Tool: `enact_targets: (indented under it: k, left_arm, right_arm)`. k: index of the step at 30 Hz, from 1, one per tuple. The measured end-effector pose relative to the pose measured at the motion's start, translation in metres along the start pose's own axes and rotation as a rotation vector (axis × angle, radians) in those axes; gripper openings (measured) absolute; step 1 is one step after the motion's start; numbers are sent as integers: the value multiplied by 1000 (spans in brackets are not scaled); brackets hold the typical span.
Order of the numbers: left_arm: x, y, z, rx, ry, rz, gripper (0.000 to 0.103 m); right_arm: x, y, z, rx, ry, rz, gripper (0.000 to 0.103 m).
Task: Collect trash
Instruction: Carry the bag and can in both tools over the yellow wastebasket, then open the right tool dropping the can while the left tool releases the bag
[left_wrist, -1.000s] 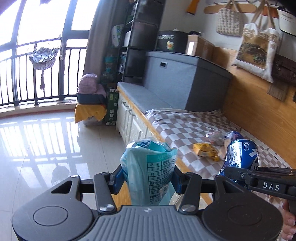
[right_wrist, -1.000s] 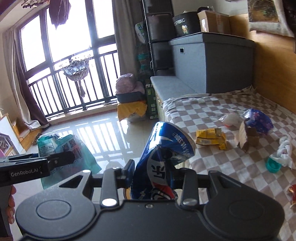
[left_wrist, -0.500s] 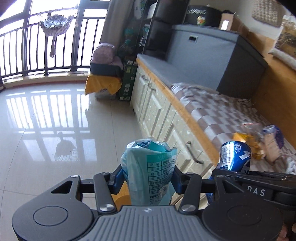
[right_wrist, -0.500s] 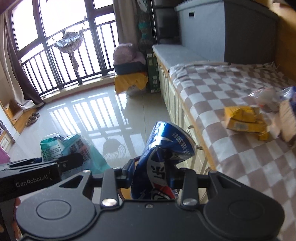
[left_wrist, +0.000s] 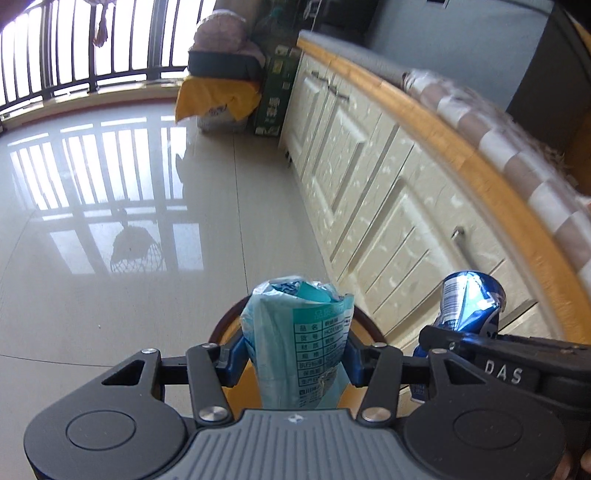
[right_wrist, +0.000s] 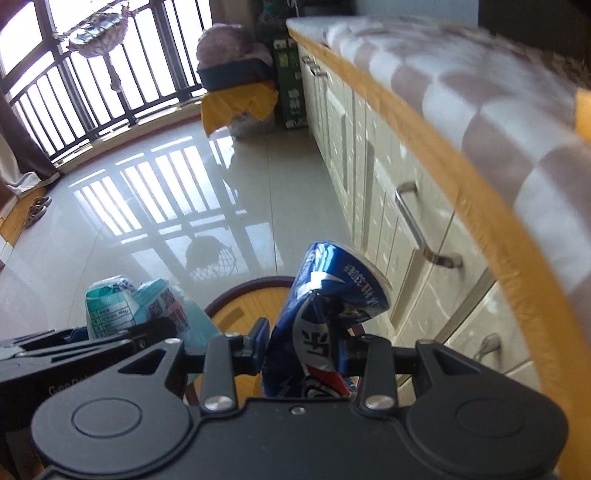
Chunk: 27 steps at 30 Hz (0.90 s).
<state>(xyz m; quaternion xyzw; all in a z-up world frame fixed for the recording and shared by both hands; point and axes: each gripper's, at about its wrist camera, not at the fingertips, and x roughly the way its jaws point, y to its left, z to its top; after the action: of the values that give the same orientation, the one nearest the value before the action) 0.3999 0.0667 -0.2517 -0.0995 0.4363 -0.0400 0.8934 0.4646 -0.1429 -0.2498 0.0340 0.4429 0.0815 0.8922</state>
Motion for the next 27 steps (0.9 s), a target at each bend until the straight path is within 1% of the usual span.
enact_targets:
  k: [4, 11, 14, 17, 27]
  left_arm:
    - [32, 4, -4, 13, 58, 2, 52]
    - [78, 7, -1, 30, 162, -28, 52]
    - [95, 7, -3, 68, 201, -12, 52]
    - [107, 10, -7, 92, 240, 18, 52]
    - [127, 20, -9, 93, 324, 21, 52]
  right_arm:
    - [32, -10, -1, 19, 50, 1, 36]
    - [78, -11, -9, 21, 171, 37, 36]
    - [91, -10, -6, 11, 194, 40, 36]
    - [102, -11, -2, 9, 211, 47, 36]
    - [134, -12, -9, -17, 321, 60, 37]
